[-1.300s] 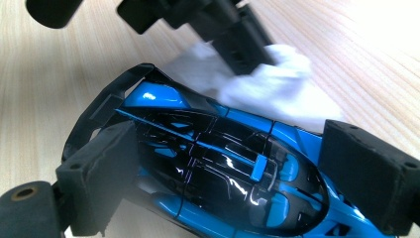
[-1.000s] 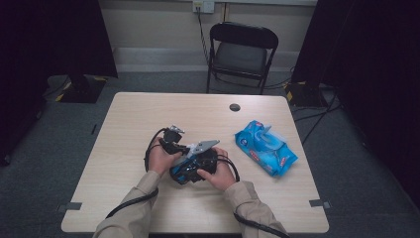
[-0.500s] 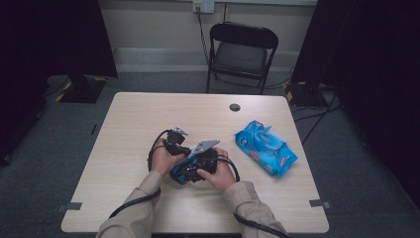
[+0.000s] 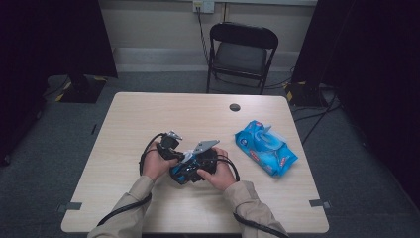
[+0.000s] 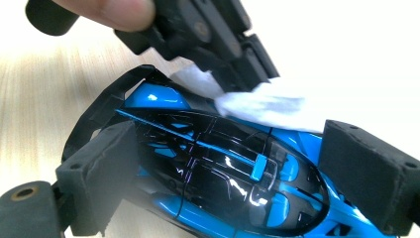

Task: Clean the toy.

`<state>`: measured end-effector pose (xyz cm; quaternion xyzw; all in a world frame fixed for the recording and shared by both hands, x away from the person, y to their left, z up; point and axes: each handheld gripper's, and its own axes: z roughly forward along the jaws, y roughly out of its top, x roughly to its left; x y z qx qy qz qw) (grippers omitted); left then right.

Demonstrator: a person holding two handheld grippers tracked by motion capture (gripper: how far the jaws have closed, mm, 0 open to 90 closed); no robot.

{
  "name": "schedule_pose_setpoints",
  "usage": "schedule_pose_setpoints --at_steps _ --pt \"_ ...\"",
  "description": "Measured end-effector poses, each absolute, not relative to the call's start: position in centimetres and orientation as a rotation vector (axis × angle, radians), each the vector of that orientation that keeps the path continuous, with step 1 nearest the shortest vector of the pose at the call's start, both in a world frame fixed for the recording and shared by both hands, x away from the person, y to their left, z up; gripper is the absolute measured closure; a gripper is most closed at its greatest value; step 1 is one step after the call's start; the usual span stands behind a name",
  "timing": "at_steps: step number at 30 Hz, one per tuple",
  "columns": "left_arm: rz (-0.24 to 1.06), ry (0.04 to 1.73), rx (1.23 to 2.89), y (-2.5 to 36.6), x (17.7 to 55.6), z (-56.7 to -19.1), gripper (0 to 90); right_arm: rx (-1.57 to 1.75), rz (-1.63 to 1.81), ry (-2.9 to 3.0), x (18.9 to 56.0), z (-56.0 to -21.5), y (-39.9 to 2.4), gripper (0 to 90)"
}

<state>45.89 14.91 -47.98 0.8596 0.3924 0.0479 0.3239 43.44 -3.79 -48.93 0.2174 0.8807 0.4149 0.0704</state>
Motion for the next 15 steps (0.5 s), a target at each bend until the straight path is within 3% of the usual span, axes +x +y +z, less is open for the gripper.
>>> schedule_pose_setpoints --at_steps 15 --pt "0.093 1.046 2.266 17.2 44.6 -47.8 83.9 0.652 1.248 2.648 43.4 -48.9 -3.8 7.8"
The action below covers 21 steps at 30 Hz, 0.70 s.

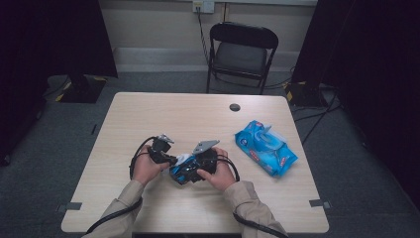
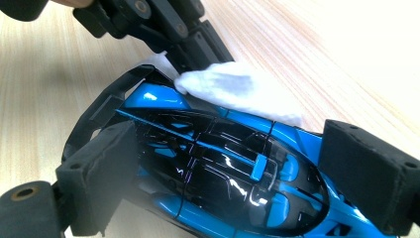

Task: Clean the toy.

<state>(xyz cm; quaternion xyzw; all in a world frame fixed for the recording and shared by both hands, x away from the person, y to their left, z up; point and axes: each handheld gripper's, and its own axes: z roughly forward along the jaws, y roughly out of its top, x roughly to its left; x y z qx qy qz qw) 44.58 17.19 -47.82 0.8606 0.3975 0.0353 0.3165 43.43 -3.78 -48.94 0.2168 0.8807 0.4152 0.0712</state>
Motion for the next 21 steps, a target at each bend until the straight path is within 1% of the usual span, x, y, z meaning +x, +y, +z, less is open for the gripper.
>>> schedule_pose_setpoints --at_steps 8,21 --pt "0.076 1.058 2.256 18.3 43.9 -47.8 83.9 0.653 1.246 2.649 43.4 -48.9 -3.8 7.9" --pt "0.085 1.057 2.265 19.7 42.9 -47.7 83.9 0.648 1.246 2.648 43.4 -48.9 -3.8 7.9"
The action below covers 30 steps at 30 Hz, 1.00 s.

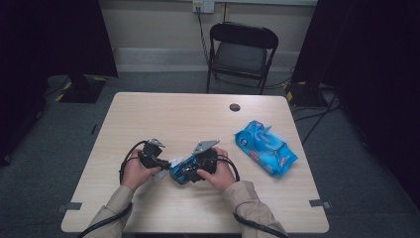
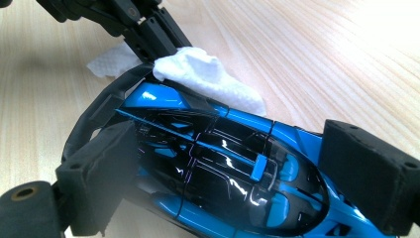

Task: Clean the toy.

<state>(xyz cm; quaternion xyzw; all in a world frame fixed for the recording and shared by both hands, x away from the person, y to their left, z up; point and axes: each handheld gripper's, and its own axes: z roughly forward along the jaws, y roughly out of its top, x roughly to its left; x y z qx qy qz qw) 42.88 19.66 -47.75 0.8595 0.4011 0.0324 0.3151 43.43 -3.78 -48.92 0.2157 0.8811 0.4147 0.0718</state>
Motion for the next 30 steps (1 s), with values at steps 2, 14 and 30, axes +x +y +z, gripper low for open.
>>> schedule_pose_setpoints --at_steps 2,14,30 --pt "0.099 1.056 2.27 19.9 42.7 -47.7 83.8 0.648 1.247 2.647 43.4 -48.9 -3.8 7.9" --pt "0.159 1.076 2.205 21.5 43.3 -45.2 83.7 0.651 1.252 2.643 43.4 -49.0 -3.8 7.9" --pt "0.161 1.084 2.187 17.3 47.4 -45.8 83.5 0.652 1.254 2.642 43.4 -49.0 -3.8 7.9"
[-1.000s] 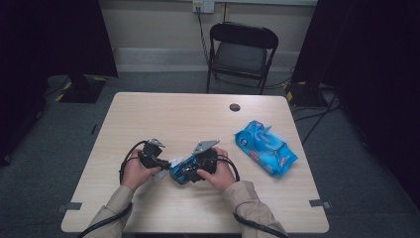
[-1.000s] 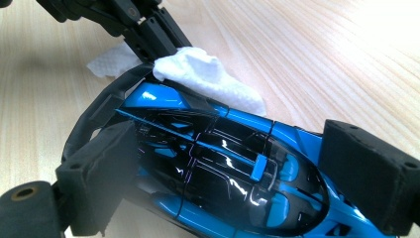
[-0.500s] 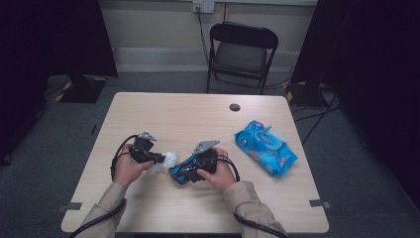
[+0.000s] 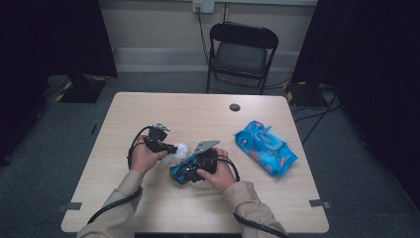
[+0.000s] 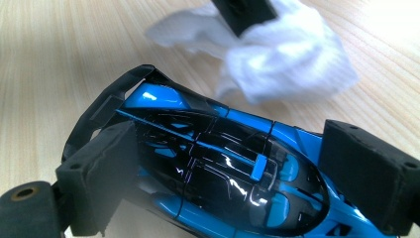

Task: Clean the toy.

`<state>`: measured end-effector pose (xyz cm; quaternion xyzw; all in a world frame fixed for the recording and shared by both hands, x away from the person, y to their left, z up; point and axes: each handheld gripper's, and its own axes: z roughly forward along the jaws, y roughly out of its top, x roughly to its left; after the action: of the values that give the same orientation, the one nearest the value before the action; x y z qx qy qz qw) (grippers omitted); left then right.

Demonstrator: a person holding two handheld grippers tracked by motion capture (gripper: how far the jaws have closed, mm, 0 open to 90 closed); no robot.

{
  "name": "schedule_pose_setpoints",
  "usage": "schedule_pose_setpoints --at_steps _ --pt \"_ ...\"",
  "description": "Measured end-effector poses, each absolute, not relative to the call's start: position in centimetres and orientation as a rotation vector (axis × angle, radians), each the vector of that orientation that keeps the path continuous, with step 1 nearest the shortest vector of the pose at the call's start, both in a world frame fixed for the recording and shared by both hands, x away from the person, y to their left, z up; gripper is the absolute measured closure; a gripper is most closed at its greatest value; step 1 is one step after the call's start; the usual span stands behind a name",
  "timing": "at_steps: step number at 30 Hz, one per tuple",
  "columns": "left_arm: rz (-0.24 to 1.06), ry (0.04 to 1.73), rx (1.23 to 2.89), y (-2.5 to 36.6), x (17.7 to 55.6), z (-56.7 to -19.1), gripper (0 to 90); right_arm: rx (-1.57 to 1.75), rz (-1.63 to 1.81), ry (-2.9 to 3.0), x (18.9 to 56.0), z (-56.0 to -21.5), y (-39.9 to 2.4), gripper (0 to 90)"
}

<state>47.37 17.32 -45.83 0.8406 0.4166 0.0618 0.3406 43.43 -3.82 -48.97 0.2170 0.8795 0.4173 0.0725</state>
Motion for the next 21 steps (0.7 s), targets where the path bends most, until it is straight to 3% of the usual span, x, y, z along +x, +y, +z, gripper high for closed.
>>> schedule_pose_setpoints --at_steps 21 --pt "0.126 1.042 2.192 11.7 49.9 -48.4 82.0 0.657 1.281 2.626 43.3 -49.2 -4.0 7.8"
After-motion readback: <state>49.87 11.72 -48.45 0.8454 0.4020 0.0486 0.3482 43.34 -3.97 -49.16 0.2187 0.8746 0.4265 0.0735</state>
